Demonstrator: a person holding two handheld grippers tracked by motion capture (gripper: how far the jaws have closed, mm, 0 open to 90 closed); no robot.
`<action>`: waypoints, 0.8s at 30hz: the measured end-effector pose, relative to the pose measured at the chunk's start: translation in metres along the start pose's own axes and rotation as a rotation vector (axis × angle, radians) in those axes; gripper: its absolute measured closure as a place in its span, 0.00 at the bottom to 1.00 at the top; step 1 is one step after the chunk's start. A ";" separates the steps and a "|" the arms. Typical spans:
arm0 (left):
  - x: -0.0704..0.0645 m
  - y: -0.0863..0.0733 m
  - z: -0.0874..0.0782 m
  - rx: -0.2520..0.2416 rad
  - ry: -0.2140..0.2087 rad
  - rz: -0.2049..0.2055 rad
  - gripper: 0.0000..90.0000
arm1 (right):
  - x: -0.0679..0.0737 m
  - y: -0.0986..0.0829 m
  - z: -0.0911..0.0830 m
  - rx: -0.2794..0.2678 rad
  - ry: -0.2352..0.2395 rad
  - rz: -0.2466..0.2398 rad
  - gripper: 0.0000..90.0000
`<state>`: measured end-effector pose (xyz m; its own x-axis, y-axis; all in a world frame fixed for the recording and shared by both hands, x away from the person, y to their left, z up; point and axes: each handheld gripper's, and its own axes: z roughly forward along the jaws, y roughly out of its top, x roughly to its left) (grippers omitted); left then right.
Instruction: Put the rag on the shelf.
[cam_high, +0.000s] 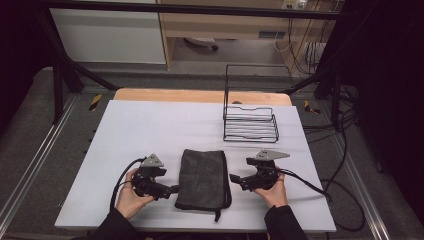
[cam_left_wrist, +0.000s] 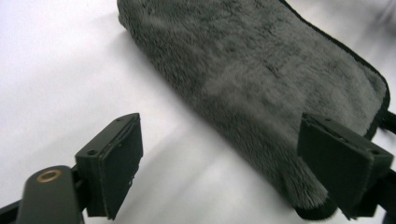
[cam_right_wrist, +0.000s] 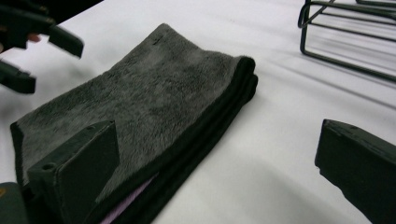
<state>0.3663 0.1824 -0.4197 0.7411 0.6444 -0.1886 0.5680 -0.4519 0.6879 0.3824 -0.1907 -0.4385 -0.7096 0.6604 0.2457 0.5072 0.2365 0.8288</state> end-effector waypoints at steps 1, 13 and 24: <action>0.001 0.002 0.001 -0.003 0.007 0.001 0.15 | 0.000 -0.002 -0.001 -0.002 -0.003 0.002 0.01; 0.015 0.029 0.012 -0.038 0.066 -0.022 0.14 | 0.000 -0.006 -0.007 -0.004 -0.009 0.013 0.01; 0.030 0.051 0.027 -0.046 0.109 -0.050 0.16 | 0.001 -0.007 -0.007 0.002 -0.011 0.013 0.01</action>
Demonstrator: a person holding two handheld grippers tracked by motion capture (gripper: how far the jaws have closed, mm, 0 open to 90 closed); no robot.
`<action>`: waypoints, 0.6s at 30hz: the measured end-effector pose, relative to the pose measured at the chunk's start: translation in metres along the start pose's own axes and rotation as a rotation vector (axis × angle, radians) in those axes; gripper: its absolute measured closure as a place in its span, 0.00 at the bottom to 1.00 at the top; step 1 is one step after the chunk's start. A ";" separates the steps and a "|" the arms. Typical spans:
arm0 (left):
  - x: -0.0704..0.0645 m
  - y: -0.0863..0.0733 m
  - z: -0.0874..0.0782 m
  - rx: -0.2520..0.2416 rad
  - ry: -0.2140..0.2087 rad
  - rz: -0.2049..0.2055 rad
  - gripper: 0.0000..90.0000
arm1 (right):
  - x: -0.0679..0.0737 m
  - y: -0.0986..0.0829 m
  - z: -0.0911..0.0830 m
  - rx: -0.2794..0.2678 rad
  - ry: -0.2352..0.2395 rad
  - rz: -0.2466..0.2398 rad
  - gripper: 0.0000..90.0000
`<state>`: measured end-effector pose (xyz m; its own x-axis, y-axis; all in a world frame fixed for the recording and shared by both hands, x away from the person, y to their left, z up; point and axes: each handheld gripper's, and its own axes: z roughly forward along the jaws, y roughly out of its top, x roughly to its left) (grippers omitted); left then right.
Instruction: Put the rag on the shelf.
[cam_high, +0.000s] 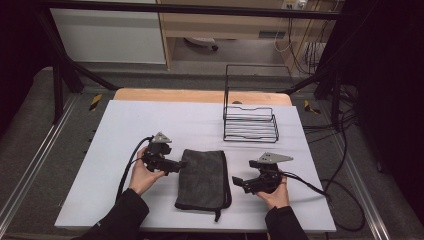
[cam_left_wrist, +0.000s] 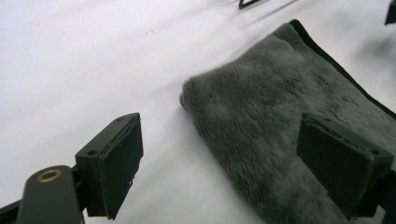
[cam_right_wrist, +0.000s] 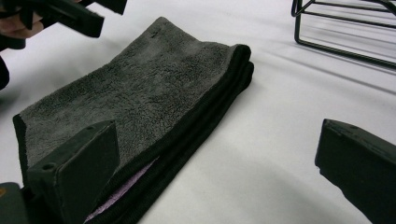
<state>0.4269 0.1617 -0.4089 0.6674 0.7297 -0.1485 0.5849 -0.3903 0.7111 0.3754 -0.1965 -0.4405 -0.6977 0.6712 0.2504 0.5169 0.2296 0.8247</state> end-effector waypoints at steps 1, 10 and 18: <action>0.000 0.000 0.000 0.000 0.000 0.000 0.17 | 0.000 0.000 0.000 0.002 0.000 0.003 0.01; 0.006 0.017 0.022 0.012 0.022 -0.052 0.22 | 0.000 -0.001 0.001 0.011 0.001 -0.001 0.01; 0.013 0.014 0.040 0.074 0.040 -0.062 0.42 | 0.000 -0.001 0.002 0.017 -0.003 0.002 0.01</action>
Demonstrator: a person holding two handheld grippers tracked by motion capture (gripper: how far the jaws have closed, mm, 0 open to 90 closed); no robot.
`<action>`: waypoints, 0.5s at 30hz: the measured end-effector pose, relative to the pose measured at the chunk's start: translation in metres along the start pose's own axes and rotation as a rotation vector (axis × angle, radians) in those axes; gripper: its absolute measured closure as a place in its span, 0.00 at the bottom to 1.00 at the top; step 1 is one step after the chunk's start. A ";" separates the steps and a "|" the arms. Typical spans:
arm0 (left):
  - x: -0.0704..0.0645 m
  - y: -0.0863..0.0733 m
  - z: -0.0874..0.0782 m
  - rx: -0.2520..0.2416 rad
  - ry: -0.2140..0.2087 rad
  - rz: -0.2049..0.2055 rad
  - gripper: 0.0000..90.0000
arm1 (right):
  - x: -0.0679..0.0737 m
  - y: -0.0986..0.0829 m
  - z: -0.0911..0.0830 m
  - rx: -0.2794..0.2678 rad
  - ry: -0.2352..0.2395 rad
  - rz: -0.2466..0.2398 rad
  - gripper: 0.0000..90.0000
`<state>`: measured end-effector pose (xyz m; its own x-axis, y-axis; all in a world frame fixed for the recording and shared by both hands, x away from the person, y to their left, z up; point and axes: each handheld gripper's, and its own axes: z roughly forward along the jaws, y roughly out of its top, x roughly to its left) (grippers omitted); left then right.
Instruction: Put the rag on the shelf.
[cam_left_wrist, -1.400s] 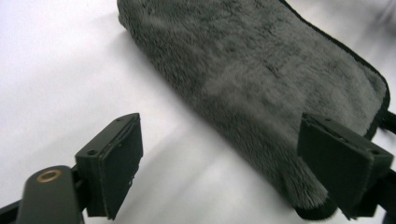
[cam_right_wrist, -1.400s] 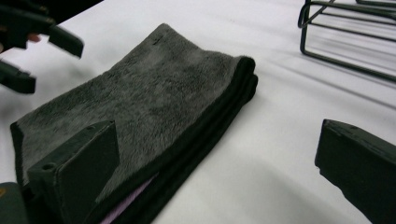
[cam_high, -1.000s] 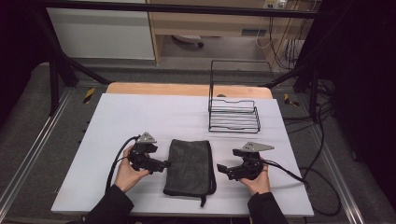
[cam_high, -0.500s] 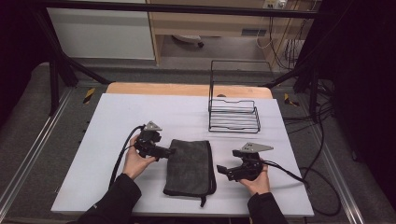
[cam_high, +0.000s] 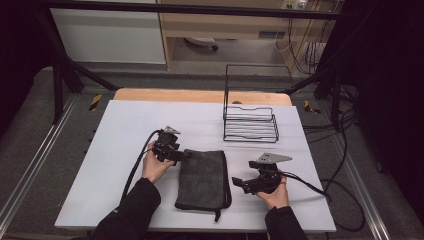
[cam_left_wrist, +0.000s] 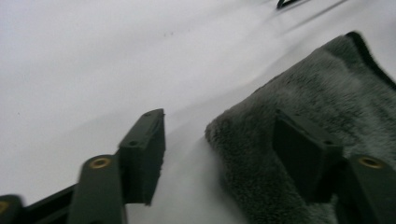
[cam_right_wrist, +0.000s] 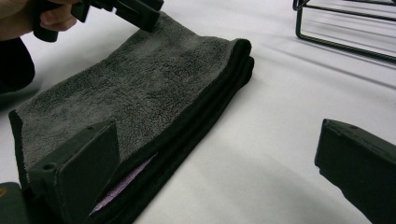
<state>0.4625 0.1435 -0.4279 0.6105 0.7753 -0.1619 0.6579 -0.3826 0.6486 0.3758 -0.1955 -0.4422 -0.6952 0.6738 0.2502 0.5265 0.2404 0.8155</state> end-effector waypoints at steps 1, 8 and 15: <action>0.001 -0.001 0.001 0.011 0.002 0.000 0.45 | 0.000 0.000 0.000 0.001 -0.001 0.000 0.01; 0.001 -0.005 0.007 0.032 -0.050 -0.022 0.70 | 0.000 0.000 0.001 0.005 -0.004 0.001 0.01; -0.002 -0.007 0.009 0.033 -0.048 -0.027 0.78 | -0.001 0.001 0.002 0.000 -0.006 0.011 0.02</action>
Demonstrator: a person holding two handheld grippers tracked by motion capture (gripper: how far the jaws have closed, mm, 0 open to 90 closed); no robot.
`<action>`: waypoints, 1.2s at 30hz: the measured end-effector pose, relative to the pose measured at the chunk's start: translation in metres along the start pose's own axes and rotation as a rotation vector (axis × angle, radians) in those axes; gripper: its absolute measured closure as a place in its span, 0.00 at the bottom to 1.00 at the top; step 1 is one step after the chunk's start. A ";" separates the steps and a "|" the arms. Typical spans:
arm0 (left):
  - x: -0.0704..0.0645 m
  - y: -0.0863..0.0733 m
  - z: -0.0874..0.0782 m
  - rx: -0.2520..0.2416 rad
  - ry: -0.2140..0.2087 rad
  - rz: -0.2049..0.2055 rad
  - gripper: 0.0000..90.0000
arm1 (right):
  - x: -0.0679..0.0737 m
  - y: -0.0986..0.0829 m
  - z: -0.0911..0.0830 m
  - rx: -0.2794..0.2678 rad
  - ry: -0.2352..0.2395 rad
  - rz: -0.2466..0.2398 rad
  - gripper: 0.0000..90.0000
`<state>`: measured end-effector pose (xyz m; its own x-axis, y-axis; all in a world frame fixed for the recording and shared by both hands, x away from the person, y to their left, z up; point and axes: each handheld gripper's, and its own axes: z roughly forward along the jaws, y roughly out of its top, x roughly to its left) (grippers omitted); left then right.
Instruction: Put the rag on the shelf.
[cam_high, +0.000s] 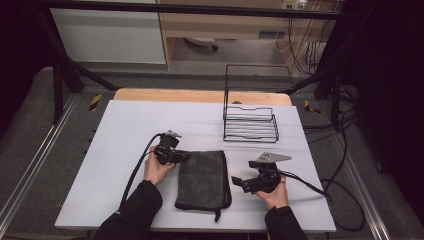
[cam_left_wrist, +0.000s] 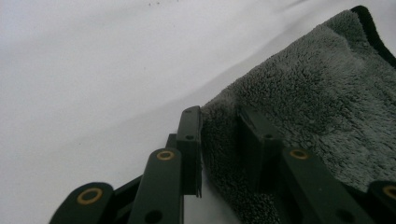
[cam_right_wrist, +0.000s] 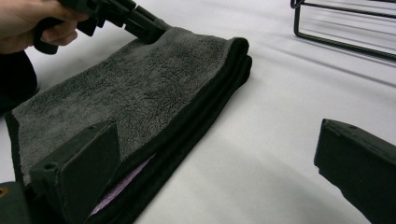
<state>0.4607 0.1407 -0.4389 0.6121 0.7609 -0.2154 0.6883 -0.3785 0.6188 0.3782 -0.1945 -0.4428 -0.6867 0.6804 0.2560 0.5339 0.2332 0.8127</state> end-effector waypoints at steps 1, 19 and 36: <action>0.000 0.000 0.000 0.002 0.001 -0.001 0.79 | 0.000 0.001 0.000 -0.002 -0.001 0.005 0.02; -0.003 -0.005 0.002 -0.022 0.012 0.010 0.82 | -0.003 0.038 0.048 0.023 -0.072 0.048 0.26; -0.001 -0.007 0.002 -0.036 0.000 0.013 0.83 | -0.010 0.048 0.089 0.139 -0.093 0.065 0.67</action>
<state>0.4562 0.1417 -0.4447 0.6206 0.7564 -0.2070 0.6659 -0.3689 0.6485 0.4540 -0.1285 -0.4529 -0.6032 0.7571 0.2508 0.6433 0.2760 0.7141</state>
